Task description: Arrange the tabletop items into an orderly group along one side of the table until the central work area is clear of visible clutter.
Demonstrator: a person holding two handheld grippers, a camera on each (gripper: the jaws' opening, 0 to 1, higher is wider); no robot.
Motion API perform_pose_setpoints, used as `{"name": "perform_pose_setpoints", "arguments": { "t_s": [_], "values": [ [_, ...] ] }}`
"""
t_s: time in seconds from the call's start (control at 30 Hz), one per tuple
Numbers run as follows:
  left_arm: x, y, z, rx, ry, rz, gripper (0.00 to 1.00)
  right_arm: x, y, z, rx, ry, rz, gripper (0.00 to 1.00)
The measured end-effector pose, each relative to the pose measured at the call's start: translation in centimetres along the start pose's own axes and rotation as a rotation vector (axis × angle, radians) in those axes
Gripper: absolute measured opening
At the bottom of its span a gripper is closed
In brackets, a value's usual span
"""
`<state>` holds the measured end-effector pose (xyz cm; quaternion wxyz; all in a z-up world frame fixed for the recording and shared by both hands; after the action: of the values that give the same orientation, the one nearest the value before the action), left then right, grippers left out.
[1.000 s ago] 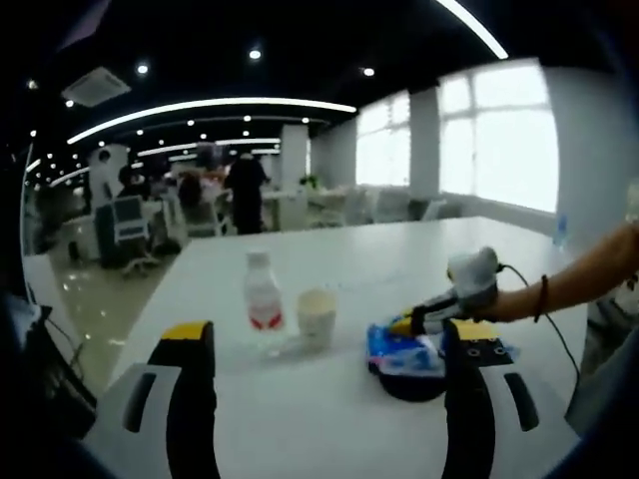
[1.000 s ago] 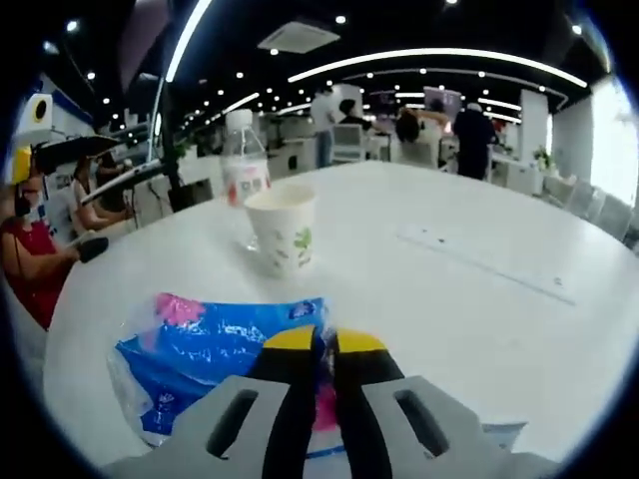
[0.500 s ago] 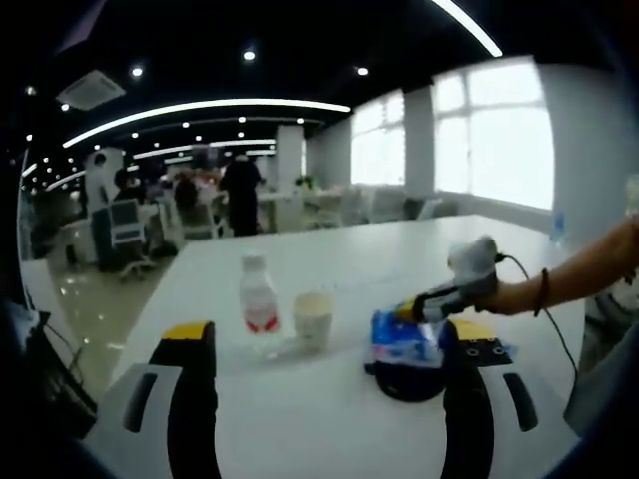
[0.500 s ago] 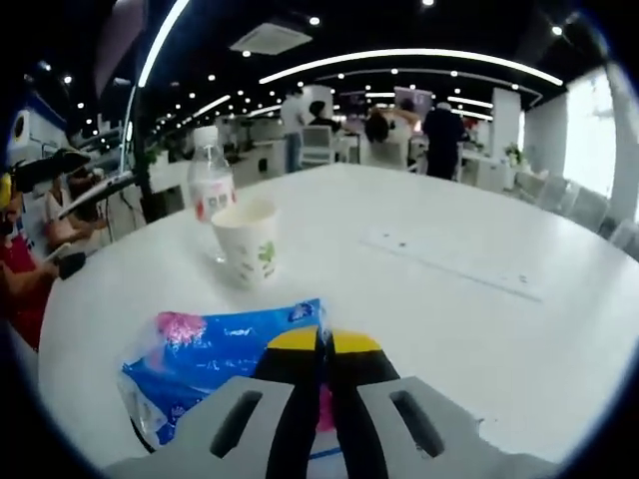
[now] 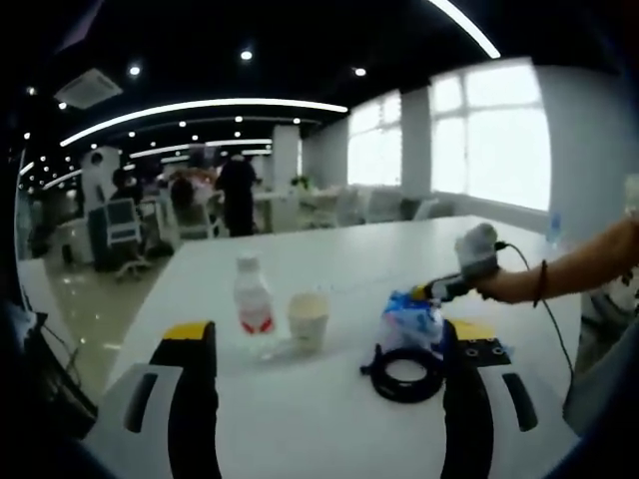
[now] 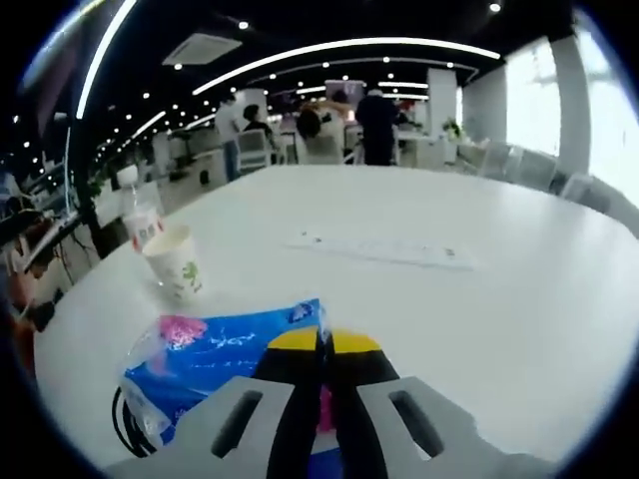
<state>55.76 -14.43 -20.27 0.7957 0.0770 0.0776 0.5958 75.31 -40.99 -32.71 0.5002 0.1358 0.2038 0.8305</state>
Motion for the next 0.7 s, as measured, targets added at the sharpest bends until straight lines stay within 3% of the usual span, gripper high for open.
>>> {"name": "perform_pose_setpoints", "arguments": {
  "t_s": [0.3,0.53,0.7],
  "values": [
    [-0.1,0.4,0.9,-0.035,0.03,-0.017,0.9,-3.0,0.9,-0.3,0.033,-0.049,-0.111,0.01],
    [0.3,0.4,0.5,-0.008,-0.012,0.008,0.89,-6.7,2.1,-0.7,0.059,-0.083,-0.242,0.01],
    [-0.1,0.2,0.6,-0.007,-0.044,0.005,0.89,-7.3,2.9,-0.6,0.045,-0.107,-0.28,0.01]
  ]
}}
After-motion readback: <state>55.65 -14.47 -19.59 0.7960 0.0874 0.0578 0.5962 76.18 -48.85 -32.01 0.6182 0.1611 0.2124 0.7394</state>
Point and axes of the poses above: the point that each gripper's makers call its tool centre point, and the gripper's own axes: y roughly backward along the fingers, x roughly to its left, z roughly out of its top, the point moved 3 cm from there along y, roughly backward along the fingers, and after that the axes turned 1 degree about y, right-handed, at the moved point
